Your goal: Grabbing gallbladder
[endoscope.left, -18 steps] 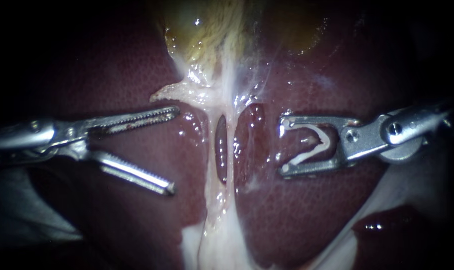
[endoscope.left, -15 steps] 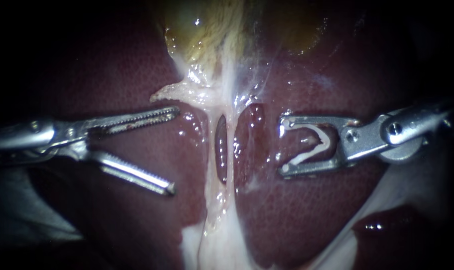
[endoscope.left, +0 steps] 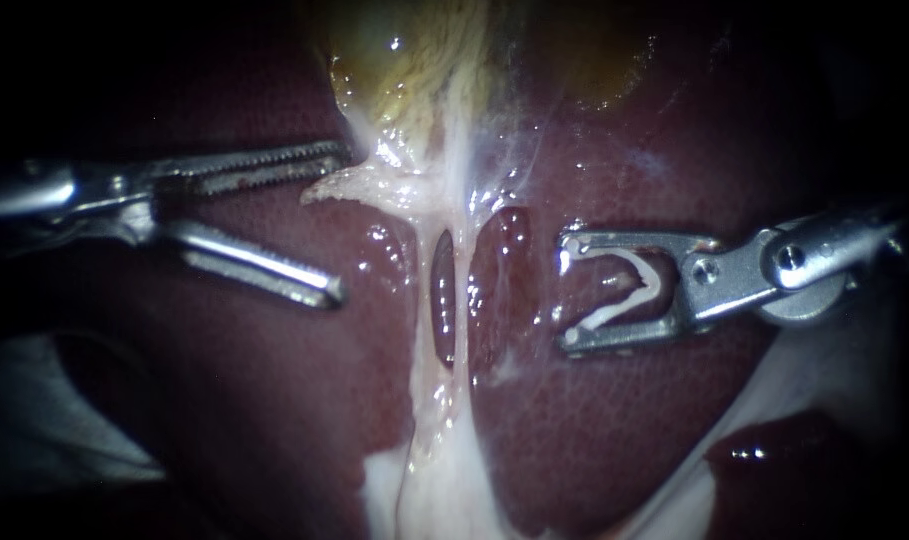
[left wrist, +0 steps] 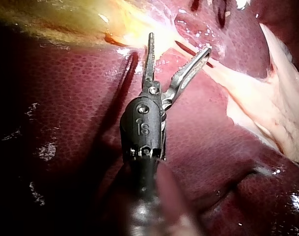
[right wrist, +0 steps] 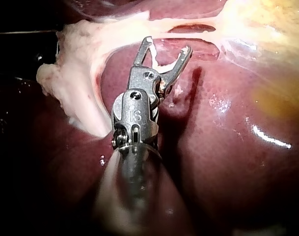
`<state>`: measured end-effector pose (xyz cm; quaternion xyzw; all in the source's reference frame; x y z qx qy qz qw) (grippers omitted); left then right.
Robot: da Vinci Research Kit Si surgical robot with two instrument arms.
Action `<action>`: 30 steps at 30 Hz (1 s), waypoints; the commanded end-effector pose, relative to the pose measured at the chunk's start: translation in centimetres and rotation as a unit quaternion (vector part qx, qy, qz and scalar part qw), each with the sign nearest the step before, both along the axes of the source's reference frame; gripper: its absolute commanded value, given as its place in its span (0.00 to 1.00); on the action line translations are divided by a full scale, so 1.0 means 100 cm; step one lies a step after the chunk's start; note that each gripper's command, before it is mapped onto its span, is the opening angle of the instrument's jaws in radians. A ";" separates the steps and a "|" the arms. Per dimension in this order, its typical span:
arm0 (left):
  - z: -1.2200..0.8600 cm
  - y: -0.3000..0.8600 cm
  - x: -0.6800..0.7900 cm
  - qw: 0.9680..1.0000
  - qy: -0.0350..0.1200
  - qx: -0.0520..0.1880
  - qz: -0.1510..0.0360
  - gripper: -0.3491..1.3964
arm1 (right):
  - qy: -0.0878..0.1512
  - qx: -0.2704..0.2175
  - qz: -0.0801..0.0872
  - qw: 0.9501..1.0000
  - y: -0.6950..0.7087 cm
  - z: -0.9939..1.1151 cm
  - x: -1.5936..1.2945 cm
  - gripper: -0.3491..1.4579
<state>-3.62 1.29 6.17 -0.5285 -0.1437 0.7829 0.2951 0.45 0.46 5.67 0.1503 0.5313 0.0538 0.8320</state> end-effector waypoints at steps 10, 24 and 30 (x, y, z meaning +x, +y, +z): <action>0.0046 0.0014 0.0002 1.000 0.010 -0.003 0.005 0.51 | 0.000 0.000 0.000 1.000 0.0000 0.0000 0.0000 0.47; 0.0061 0.0001 -0.0002 1.000 0.022 0.017 0.004 0.26 | 0.000 0.000 0.000 1.000 0.0000 0.0000 0.0000 0.47; 0.0060 0.0001 0.0001 0.999 0.022 0.025 0.002 0.17 | 0.000 0.000 0.000 1.000 0.0000 0.0000 0.0000 0.47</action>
